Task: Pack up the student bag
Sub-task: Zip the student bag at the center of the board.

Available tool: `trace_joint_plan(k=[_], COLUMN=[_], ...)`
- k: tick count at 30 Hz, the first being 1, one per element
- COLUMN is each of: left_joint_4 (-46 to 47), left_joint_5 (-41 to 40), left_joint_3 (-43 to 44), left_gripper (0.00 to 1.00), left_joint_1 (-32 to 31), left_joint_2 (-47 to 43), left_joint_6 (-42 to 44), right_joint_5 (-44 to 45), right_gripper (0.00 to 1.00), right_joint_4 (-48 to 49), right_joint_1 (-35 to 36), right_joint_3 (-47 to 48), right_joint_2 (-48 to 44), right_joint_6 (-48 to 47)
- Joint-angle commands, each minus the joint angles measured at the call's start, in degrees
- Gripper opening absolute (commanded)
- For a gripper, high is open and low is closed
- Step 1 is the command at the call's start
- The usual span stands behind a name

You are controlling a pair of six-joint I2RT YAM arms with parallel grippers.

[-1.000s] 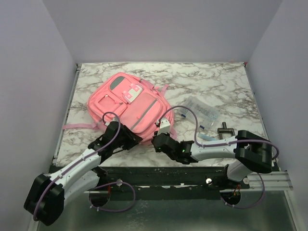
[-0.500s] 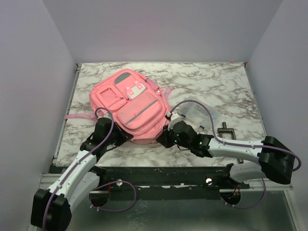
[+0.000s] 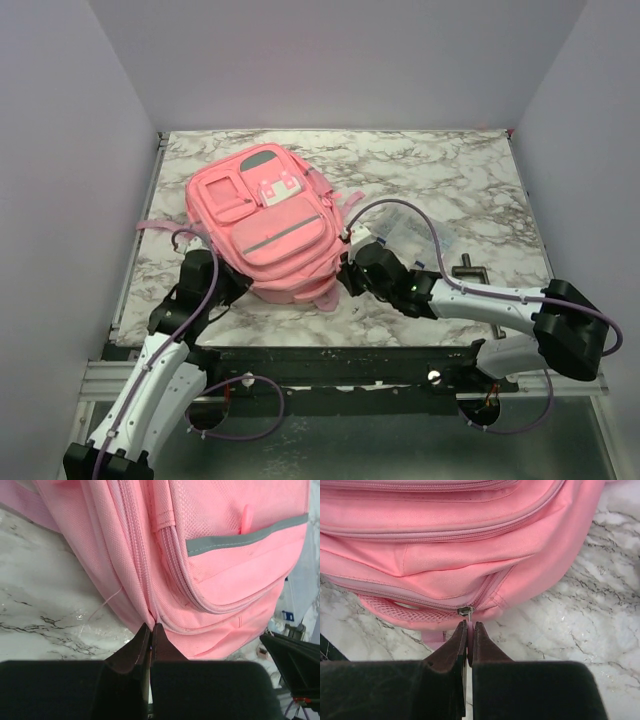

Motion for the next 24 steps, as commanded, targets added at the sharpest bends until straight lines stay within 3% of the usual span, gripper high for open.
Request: trace_joint_plan(k=[1, 3, 4, 5, 6, 10, 13, 15, 17, 20, 24], left_joint_4=[-7.2, -8.44, -10.34, -11.72, -12.01, -0.57, 10.27, 13.4, 11.47, 8.2, 7.37], left_joint_5=[-17.3, -15.94, -15.88, -16.11, -15.26, -0.42, 12.4, 14.96, 10.28, -3.33, -15.67], left_joint_3=[5.31, 6.88, 8.0, 8.74, 9.03, 6.91, 3.39, 2.45, 3.69, 6.01, 7.9], left_gripper=[0.1, 0.47, 0.7, 0.87, 0.92, 0.91, 0.88, 0.87, 0.85, 0.8, 0.79], left_joint_1=[2.35, 2.36, 2.42, 2.37, 2.36, 2.39, 1.82, -1.07, -8.34, -20.88, -30.88], left_joint_2=[-2.64, -2.82, -3.27, -4.0, -5.33, -10.45, -10.94, -8.61, -4.81, -0.64, 2.54], left_joint_6=[0.68, 0.43, -0.69, -2.46, -3.03, 2.28, 4.89, 7.59, 12.66, 18.69, 22.33], right_joint_5=[6.24, -3.03, -7.64, -11.4, -16.2, -26.27, -27.91, -27.12, -26.56, -26.62, -28.73], right_gripper=[0.0, 0.01, 0.0, 0.01, 0.01, 0.01, 0.01, 0.0, 0.0, 0.01, 0.01], right_joint_4=[-2.82, 1.66, 3.37, 4.66, 6.35, 15.33, 17.11, 17.71, 17.55, 15.24, 11.74], right_joint_1=[-0.74, -0.74, -0.74, -0.74, -0.74, -0.79, -0.74, -0.83, -1.16, -2.08, -4.86], right_joint_3=[-0.23, -1.47, -2.02, -2.27, -2.78, -6.29, -5.68, -5.37, -5.2, -4.22, -3.16], right_joint_2=[-1.87, -2.79, -3.16, -3.43, -3.85, -4.1, -2.24, -1.87, -2.23, -3.03, -3.15], right_joint_6=[-9.49, -11.55, -11.76, -11.66, -11.05, -6.72, -2.8, -0.38, 1.89, 3.21, 4.51])
